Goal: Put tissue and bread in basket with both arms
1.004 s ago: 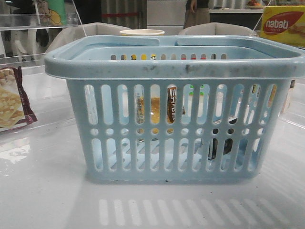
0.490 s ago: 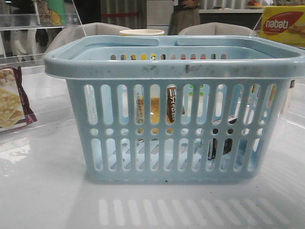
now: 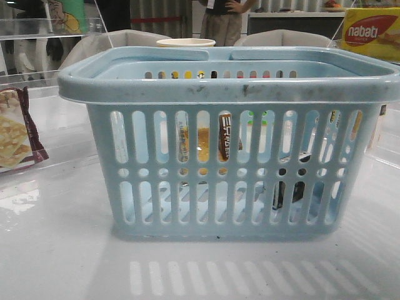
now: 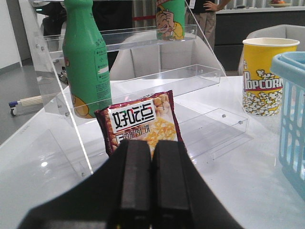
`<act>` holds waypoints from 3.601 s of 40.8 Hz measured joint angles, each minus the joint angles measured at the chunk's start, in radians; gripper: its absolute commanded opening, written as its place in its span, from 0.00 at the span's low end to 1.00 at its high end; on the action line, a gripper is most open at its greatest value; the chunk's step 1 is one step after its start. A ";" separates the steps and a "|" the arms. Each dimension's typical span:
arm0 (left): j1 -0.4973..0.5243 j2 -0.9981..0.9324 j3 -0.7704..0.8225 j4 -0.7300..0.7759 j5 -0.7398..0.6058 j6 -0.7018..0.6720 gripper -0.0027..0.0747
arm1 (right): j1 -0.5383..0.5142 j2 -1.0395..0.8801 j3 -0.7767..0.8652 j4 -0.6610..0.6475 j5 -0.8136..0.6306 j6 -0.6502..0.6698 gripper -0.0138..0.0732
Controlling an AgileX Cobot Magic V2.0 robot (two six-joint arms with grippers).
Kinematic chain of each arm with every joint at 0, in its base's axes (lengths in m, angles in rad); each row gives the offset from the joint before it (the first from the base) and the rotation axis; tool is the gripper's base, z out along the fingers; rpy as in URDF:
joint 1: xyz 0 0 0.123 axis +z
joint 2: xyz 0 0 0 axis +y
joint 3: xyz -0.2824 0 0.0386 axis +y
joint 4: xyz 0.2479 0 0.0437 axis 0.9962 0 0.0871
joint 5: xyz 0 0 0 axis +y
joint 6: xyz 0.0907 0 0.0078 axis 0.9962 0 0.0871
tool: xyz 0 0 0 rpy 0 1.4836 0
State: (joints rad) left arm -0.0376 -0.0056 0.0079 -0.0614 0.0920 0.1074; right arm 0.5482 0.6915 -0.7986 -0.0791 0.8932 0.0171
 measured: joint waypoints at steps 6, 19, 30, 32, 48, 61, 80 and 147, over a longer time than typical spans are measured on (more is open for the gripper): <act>0.000 0.000 0.000 -0.009 -0.002 0.000 0.15 | 0.000 0.000 0.000 0.000 0.000 0.000 0.22; 0.000 0.000 0.000 -0.009 -0.002 0.000 0.15 | 0.000 0.000 0.000 0.000 0.000 0.000 0.22; 0.000 0.000 0.000 -0.009 -0.002 0.000 0.15 | 0.000 0.000 0.000 0.000 0.000 0.000 0.22; 0.000 0.000 0.000 -0.009 -0.002 0.000 0.15 | 0.000 0.000 0.000 0.000 0.000 0.000 0.22; 0.000 0.000 0.000 -0.009 -0.002 0.000 0.15 | -0.022 -0.014 0.010 0.000 -0.004 0.000 0.22; 0.000 0.000 0.000 -0.009 -0.002 0.000 0.15 | -0.271 -0.260 0.299 -0.002 -0.273 0.000 0.22; 0.000 0.000 0.000 -0.009 -0.002 0.000 0.15 | -0.556 -0.700 0.771 0.000 -0.582 0.000 0.22; 0.000 0.000 0.000 -0.009 -0.002 0.000 0.15 | -0.573 -0.703 0.828 0.045 -0.808 0.000 0.22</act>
State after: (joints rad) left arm -0.0376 -0.0056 0.0079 -0.0707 0.0898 0.1079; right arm -0.0248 -0.0119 0.0292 -0.0341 0.0855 0.0171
